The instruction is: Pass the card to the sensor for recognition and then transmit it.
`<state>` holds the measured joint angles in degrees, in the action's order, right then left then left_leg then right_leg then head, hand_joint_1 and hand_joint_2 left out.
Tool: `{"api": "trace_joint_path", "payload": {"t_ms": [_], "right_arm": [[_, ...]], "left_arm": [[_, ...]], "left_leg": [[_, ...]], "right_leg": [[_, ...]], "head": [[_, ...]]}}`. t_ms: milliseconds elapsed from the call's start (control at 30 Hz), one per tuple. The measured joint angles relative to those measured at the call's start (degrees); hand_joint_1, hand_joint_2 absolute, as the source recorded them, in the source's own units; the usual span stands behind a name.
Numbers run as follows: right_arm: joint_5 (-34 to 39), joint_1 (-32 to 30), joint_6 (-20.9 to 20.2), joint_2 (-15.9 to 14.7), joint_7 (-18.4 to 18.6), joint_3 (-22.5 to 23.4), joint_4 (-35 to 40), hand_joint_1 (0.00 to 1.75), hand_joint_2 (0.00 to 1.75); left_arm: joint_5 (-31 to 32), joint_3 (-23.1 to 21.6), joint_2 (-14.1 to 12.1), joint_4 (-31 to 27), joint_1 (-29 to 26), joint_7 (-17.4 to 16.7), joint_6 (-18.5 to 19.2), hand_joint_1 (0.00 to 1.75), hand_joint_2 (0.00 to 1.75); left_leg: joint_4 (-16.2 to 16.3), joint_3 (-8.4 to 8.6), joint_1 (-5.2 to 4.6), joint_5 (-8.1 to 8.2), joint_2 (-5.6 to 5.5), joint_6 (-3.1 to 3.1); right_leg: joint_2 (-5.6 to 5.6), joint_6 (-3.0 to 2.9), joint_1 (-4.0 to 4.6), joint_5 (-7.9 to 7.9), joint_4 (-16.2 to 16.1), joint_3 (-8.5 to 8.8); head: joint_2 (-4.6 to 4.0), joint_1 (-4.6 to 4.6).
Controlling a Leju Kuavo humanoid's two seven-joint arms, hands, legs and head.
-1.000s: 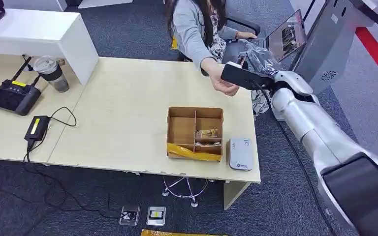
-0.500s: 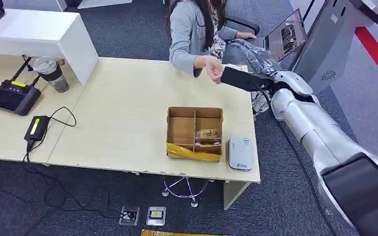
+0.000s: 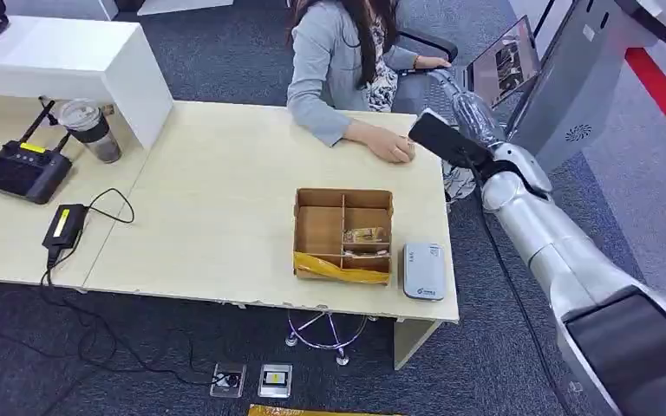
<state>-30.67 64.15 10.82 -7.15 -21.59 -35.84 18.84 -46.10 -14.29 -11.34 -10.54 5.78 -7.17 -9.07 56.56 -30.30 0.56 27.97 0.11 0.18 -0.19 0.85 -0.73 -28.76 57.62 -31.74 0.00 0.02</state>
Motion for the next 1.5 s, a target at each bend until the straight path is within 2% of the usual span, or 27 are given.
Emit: {"api": "trace_joint_path", "payload": {"t_ms": [67,100,200,367,567,633,733,800,1033,1500], "right_arm": [[1.23,-1.08,-0.44,-0.9,0.66,1.03,1.25,0.0,0.0],[1.75,-1.6,-0.83,-1.39,1.42,1.39,1.97,0.0,1.75],[2.78,-3.98,-2.12,-2.73,5.05,2.16,5.49,0.0,1.75],[2.35,-10.55,-2.25,-5.61,12.98,3.58,16.77,0.0,1.75],[-3.17,-18.81,-3.43,-7.95,20.35,5.57,31.79,0.0,1.75],[-4.99,-20.84,-4.19,-8.3,21.72,6.4,36.2,0.0,1.75],[-11.33,-27.0,-5.36,-8.33,22.95,7.91,46.33,0.0,1.75],[-14.93,-29.17,-5.4,-8.04,22.77,7.62,49.97,0.0,1.75],[-19.08,-33.15,-5.05,-6.34,22.95,7.41,55.17,0.0,1.75],[-29.13,-41.52,-6.08,-2.86,27.83,6.44,63.04,0.0,1.75]], "left_arm": [[-0.17,-0.02,0.24,0.0,-0.02,0.0,0.0,0.0,0.0],[-0.33,-0.02,0.33,0.0,-0.08,0.0,0.02,0.0,0.0],[-0.85,-0.02,0.52,0.0,-0.08,0.44,0.2,0.0,0.0],[-3.68,-0.02,0.72,0.02,-0.09,1.63,0.59,0.0,0.0],[-4.15,-0.02,0.74,0.04,-0.1,1.92,1.4,0.0,0.0],[-4.15,-0.04,0.74,0.04,-0.09,1.92,1.4,0.0,0.0],[-5.01,-0.07,0.81,0.04,-0.08,1.14,0.57,0.0,0.0],[-5.6,-0.07,0.9,0.07,-0.09,0.68,-0.22,0.0,0.0],[-5.88,-0.07,1.27,0.07,-0.03,0.61,-0.17,0.0,0.0],[-6.51,-0.07,1.25,0.04,0.12,0.98,0.57,0.0,0.0]], "left_leg": [[0.01,-0.01,0.0,0.0,-0.01,0.0],[0.01,-0.01,0.0,0.0,-0.01,0.0],[0.01,0.0,0.0,0.0,0.0,0.0],[0.01,0.0,0.0,0.01,0.01,0.0],[0.01,-0.03,0.04,0.01,0.0,0.0],[0.0,-0.03,0.04,0.01,0.0,0.0],[0.0,-0.05,0.07,0.01,-0.03,0.0],[0.0,-0.08,0.07,0.02,0.07,-0.01],[0.01,-0.05,0.07,0.0,-0.01,0.0],[0.0,-0.06,0.07,0.01,0.03,0.0]], "right_leg": [[-0.02,0.0,0.0,0.0,0.0,0.01],[-0.01,0.0,0.0,0.0,0.0,0.01],[0.0,0.0,0.0,0.0,0.0,0.01],[0.0,0.0,0.0,0.0,0.0,0.0],[-0.01,0.0,0.03,0.0,0.0,0.0],[-0.01,0.0,0.03,0.0,0.0,0.0],[-0.07,0.0,0.06,-0.01,0.0,0.04],[0.0,-0.01,0.05,0.0,0.0,-0.02],[-0.07,-0.01,0.06,0.01,-0.01,0.02],[0.01,-0.01,0.06,0.01,-0.01,-0.01]], "head": [[0.0,0.02],[0.0,0.02],[0.0,0.02],[0.0,-0.02],[0.0,0.0],[0.0,0.0],[0.0,0.06],[0.0,0.02],[0.0,0.02],[0.0,0.02]]}}
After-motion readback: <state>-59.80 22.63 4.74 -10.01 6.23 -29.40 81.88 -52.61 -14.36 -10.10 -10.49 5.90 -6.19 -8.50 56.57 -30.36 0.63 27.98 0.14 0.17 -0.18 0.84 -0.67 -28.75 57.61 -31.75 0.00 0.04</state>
